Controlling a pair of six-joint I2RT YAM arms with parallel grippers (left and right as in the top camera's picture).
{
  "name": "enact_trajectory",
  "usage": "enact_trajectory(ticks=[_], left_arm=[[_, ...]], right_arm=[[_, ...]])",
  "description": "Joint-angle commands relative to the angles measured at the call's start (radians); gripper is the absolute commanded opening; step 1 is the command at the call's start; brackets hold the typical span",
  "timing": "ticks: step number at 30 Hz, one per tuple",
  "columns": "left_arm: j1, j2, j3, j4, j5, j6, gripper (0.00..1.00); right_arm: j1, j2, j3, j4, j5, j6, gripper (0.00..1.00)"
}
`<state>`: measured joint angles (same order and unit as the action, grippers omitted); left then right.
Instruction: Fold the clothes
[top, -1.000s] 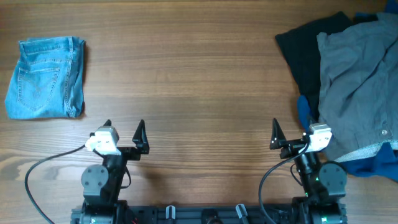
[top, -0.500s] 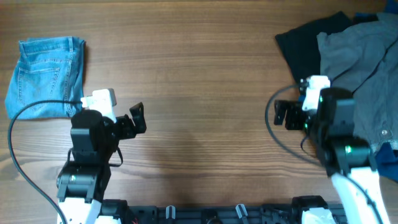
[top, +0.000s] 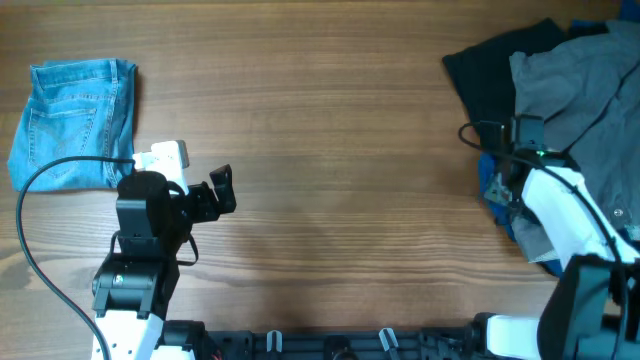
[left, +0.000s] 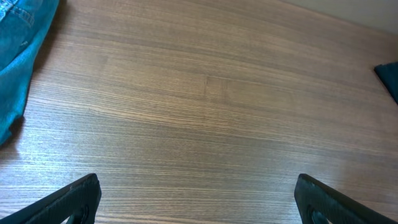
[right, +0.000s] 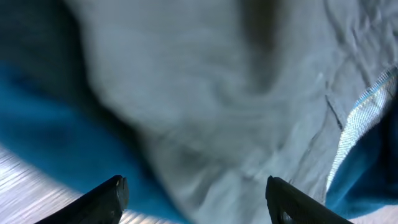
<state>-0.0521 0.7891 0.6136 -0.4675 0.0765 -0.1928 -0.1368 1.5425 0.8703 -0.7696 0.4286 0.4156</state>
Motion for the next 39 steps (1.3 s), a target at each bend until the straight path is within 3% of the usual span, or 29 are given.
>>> enact_trajectory(ticks=[1, 2, 4, 6, 8, 9, 12, 14, 18, 24, 31, 32, 33, 34, 36, 39], left_arm=[[0.004, 0.003, 0.02, 0.003, 0.013, -0.006, 1.0], [0.004, 0.003, 0.02, 0.003, 0.013, -0.006, 1.0], [0.004, 0.003, 0.02, 0.003, 0.013, -0.006, 1.0], [0.004, 0.003, 0.02, 0.003, 0.013, -0.006, 1.0], [0.004, 0.003, 0.02, 0.003, 0.013, -0.006, 1.0], [0.004, 0.003, 0.02, 0.003, 0.013, -0.006, 1.0], [0.004, 0.003, 0.02, 0.003, 0.013, -0.006, 1.0], [0.004, 0.003, 0.02, 0.003, 0.012, -0.006, 1.0], [0.004, 0.003, 0.02, 0.003, 0.013, -0.006, 1.0], [0.004, 0.005, 0.02, 0.003, 0.012, -0.006, 1.0], [0.004, 0.061, 0.02, 0.003, 0.013, -0.006, 1.0], [0.004, 0.071, 0.02, 0.003, 0.013, -0.006, 1.0], [0.004, 0.08, 0.02, 0.004, 0.013, -0.006, 1.0], [0.004, 0.092, 0.02, 0.014, 0.013, -0.006, 1.0], [0.004, 0.11, 0.02, 0.029, 0.043, -0.006, 1.0], [0.004, 0.126, 0.02, 0.051, 0.215, -0.009, 1.0]], right_arm=[[-0.053, 0.05, 0.013, 0.028, 0.011, 0.029, 0.58], [-0.064, 0.055, 0.013, 0.028, 0.012, 0.029, 0.34], [-0.066, 0.055, 0.013, 0.028, 0.012, 0.029, 0.24], [-0.066, 0.055, 0.013, 0.026, 0.006, 0.029, 0.04], [-0.066, 0.045, 0.018, 0.016, -0.089, -0.033, 0.04], [-0.066, 0.025, 0.063, -0.026, -0.201, -0.129, 0.04], [-0.066, 0.003, 0.278, -0.21, -0.32, -0.212, 0.04], [-0.066, 0.002, 0.503, -0.361, -0.642, -0.372, 0.04], [-0.045, -0.004, 0.577, -0.401, -1.239, -0.536, 0.04], [0.183, 0.005, 0.575, -0.322, -1.261, -0.475, 0.05], [0.498, 0.07, 0.575, -0.168, -0.965, -0.203, 0.09], [0.529, 0.085, 0.575, -0.156, -0.961, -0.203, 0.18], [0.557, 0.101, 0.575, -0.151, -0.949, -0.203, 0.42], [0.579, 0.117, 0.575, -0.151, -0.919, -0.204, 1.0], [0.589, 0.136, 0.575, -0.173, -0.829, -0.203, 1.0], [0.557, 0.131, 0.575, -0.22, -0.642, -0.144, 1.0]])
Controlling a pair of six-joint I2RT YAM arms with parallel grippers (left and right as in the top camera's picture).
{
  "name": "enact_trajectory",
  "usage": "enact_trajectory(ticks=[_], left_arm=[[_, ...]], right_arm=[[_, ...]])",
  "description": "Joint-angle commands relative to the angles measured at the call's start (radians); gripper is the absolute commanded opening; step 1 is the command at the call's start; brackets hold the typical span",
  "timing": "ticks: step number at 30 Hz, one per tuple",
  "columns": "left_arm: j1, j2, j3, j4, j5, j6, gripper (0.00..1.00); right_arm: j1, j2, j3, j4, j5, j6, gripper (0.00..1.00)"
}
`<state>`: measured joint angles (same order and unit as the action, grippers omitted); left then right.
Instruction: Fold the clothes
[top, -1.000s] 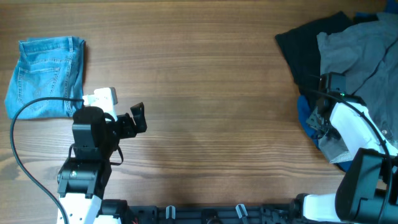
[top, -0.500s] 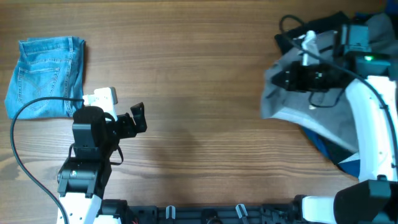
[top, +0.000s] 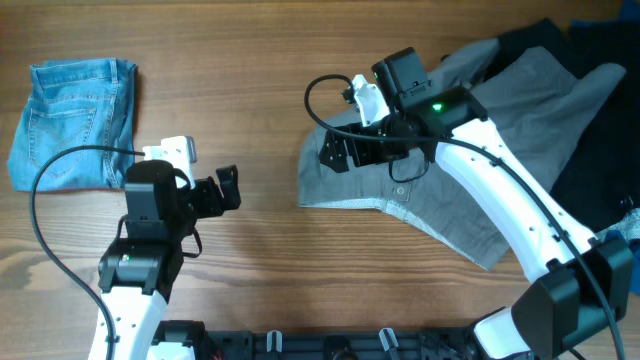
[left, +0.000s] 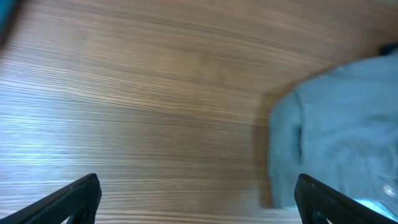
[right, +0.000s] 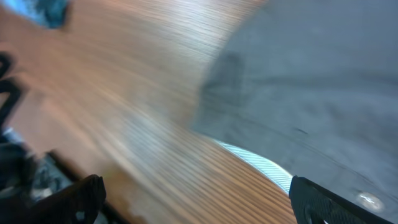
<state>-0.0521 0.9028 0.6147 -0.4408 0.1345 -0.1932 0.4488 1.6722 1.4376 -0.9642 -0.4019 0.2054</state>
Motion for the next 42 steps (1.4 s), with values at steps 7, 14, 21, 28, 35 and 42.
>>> enact_trajectory(ticks=[7, 14, 21, 28, 35, 42], left_arm=[[0.0, 0.18, 0.019, 0.072, 0.293, -0.344, 1.0], [-0.174, 0.539, 0.019, 0.259, 0.378, -0.399, 0.97], [-0.41, 0.814, 0.019, 0.57, 0.362, -0.474, 0.47], [-0.121, 0.642, 0.089, 0.325, 0.339, -0.335, 0.04], [0.28, 0.564, 0.364, 0.268, 0.337, -0.233, 1.0], [0.095, 0.615, 0.343, -0.388, 0.366, -0.233, 1.0]], right_arm=[[-0.235, -0.004, 0.008, -0.134, 0.267, 0.085, 1.0], [-0.297, -0.004, 0.008, -0.16, 0.267, 0.085, 1.0], [-0.297, -0.004, 0.008, -0.175, 0.268, 0.084, 1.0], [-0.297, -0.004, 0.008, -0.188, 0.316, 0.087, 1.0], [-0.297, -0.004, 0.008, -0.173, 0.29, 0.138, 1.0], [-0.297, -0.004, 0.008, -0.154, 0.29, 0.137, 1.0]])
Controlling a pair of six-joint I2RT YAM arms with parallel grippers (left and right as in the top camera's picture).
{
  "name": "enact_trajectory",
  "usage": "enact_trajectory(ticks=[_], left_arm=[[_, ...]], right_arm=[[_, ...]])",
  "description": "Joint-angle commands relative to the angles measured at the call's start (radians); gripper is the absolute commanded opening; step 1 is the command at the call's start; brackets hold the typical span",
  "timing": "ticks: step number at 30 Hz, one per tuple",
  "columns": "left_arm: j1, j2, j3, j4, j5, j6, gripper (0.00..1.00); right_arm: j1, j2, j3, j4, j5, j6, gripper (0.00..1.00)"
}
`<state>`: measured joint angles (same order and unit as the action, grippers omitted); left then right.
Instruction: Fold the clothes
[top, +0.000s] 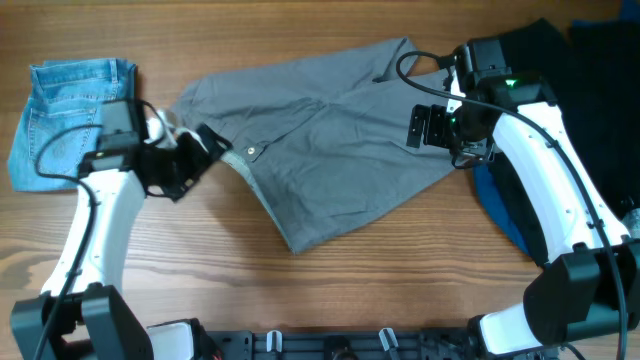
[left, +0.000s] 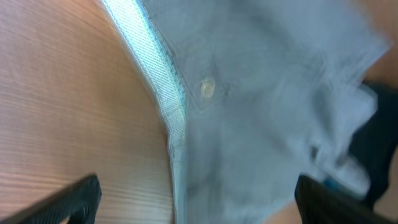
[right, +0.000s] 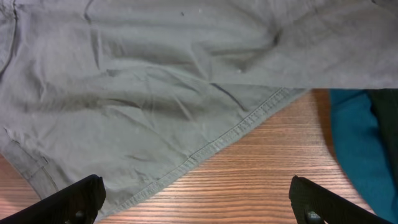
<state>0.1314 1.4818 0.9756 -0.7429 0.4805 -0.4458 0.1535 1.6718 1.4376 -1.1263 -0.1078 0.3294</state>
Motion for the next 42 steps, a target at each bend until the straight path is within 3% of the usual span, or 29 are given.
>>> enact_trajectory(ticks=[1, 7, 10, 15, 17, 19, 21, 24, 26, 30, 33, 34, 35, 36, 39, 42], left_arm=[[-0.124, 0.044, -0.028, -0.102, 0.021, 0.011, 1.0], [-0.404, 0.076, -0.152, -0.031, 0.021, -0.262, 0.91], [-0.49, 0.078, -0.224, 0.084, 0.02, -0.404, 0.78], [-0.576, 0.079, -0.294, 0.184, 0.019, -0.536, 0.77], [-0.588, 0.079, -0.303, 0.187, 0.016, -0.555, 0.63], [-0.588, 0.079, -0.303, 0.191, 0.005, -0.558, 0.41], [-0.587, 0.079, -0.303, 0.184, -0.017, -0.557, 0.04], [-0.522, 0.077, -0.303, 0.097, -0.137, -0.546, 0.04], [-0.41, 0.071, -0.301, 0.067, -0.159, -0.441, 0.04], [0.048, 0.036, -0.212, -0.028, -0.329, -0.244, 0.04], [0.327, 0.035, -0.091, -0.11, -0.298, -0.211, 0.04], [0.377, 0.035, -0.074, -0.119, -0.237, -0.189, 0.1], [0.418, 0.035, -0.072, -0.121, -0.142, -0.129, 0.46], [0.425, 0.036, -0.072, -0.159, -0.132, -0.106, 0.71], [0.367, 0.036, -0.072, -0.24, -0.1, -0.03, 0.74], [0.213, 0.037, -0.074, -0.253, -0.089, -0.029, 0.82]], right_arm=[[-0.002, -0.003, 0.008, 0.007, -0.005, 0.014, 1.0], [-0.002, -0.003, 0.008, 0.004, -0.005, 0.011, 1.0], [-0.002, -0.003, 0.008, 0.006, -0.005, 0.011, 1.0], [-0.002, -0.003, 0.008, 0.0, -0.004, 0.011, 1.0], [-0.002, -0.003, 0.008, 0.0, -0.004, 0.011, 1.0], [-0.002, -0.003, 0.008, 0.0, -0.004, 0.011, 1.0], [-0.002, -0.003, 0.008, 0.0, -0.004, 0.011, 1.0], [-0.002, -0.003, 0.008, -0.001, -0.004, 0.01, 1.0], [-0.002, -0.003, 0.008, -0.001, -0.001, 0.003, 1.0], [-0.002, -0.003, 0.008, 0.002, 0.007, 0.003, 1.0], [-0.002, -0.002, 0.008, 0.016, 0.007, 0.011, 1.0], [-0.002, 0.002, 0.008, 0.034, 0.006, 0.014, 1.0], [-0.002, 0.019, 0.008, 0.093, -0.006, 0.013, 1.0], [-0.002, 0.034, 0.008, 0.139, -0.005, 0.01, 1.0], [-0.002, 0.111, 0.008, 0.291, -0.005, -0.012, 1.0], [-0.002, 0.21, 0.008, 0.444, -0.005, -0.032, 1.0]])
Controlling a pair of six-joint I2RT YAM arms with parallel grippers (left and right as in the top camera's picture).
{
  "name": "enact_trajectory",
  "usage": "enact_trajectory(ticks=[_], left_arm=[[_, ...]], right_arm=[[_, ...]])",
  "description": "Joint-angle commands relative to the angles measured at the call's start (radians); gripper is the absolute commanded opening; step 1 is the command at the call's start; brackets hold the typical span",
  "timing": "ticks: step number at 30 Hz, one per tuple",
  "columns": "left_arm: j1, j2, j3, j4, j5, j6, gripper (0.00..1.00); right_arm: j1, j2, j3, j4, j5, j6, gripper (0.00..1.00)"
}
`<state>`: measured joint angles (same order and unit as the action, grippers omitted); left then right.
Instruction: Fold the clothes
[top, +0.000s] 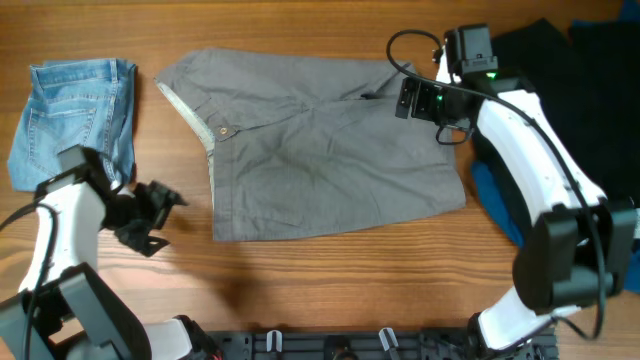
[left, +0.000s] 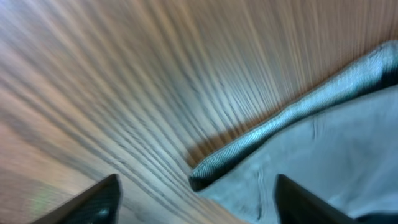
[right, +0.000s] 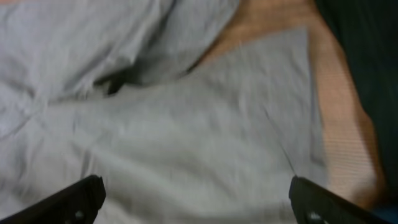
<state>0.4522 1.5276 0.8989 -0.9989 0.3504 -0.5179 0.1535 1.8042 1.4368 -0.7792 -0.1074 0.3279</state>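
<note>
Grey shorts (top: 320, 150) lie spread flat across the table's middle, waistband to the left, a button showing near it. Folded blue jeans (top: 70, 120) rest at the far left. My left gripper (top: 152, 215) is open over bare wood, left of the shorts' lower left corner; its wrist view shows that corner of the grey shorts (left: 323, 143) and wood, blurred. My right gripper (top: 412, 98) is open above the shorts' upper right edge; the right wrist view is filled with grey fabric (right: 186, 124), nothing between the fingers.
A pile of dark clothes (top: 560, 50) sits at the back right, with a blue garment (top: 495, 195) under my right arm. Wooden table (top: 300, 290) runs to the front edge, where a black rail (top: 330, 345) lies.
The shorts now lie squared and flat, shifted slightly. My left gripper has moved from the waistband down to bare wood at the lower left. My right gripper has moved up to the shorts' top right edge.
First my right gripper was down in the clothes pile at the right while my left waited open near the jeans. Then the grey shorts lay in the table's middle under my right arm. Later both grippers were at its ends, spread out. Now it lies flat, both grippers open.
</note>
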Motion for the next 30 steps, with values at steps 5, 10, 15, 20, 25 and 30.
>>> enact_trajectory(ticks=[5, 10, 15, 20, 25, 30], left_arm=[[-0.303, -0.009, 0.003, 0.122, 0.043, 0.04, 0.83], [-0.485, 0.003, 0.002, 0.134, 0.042, 0.039, 0.83], [-0.563, 0.076, 0.002, 0.158, 0.042, 0.013, 0.83], [-0.57, 0.213, 0.002, 0.171, 0.042, 0.013, 0.83], [-0.569, 0.293, 0.002, 0.208, 0.042, 0.013, 0.83], [-0.569, 0.293, 0.002, 0.208, 0.042, 0.013, 0.83]], right_arm=[[-0.002, 0.146, 0.008, 0.403, -0.004, -0.07, 1.0], [-0.002, 0.248, 0.008, 0.53, -0.02, -0.035, 0.99], [-0.003, 0.35, 0.008, 0.578, -0.016, 0.012, 0.94], [-0.008, 0.359, 0.008, 0.612, 0.137, -0.307, 0.85], [-0.009, 0.385, 0.008, 0.615, 0.127, -0.433, 0.85], [-0.009, 0.443, 0.008, 0.691, 0.062, -0.434, 0.85]])
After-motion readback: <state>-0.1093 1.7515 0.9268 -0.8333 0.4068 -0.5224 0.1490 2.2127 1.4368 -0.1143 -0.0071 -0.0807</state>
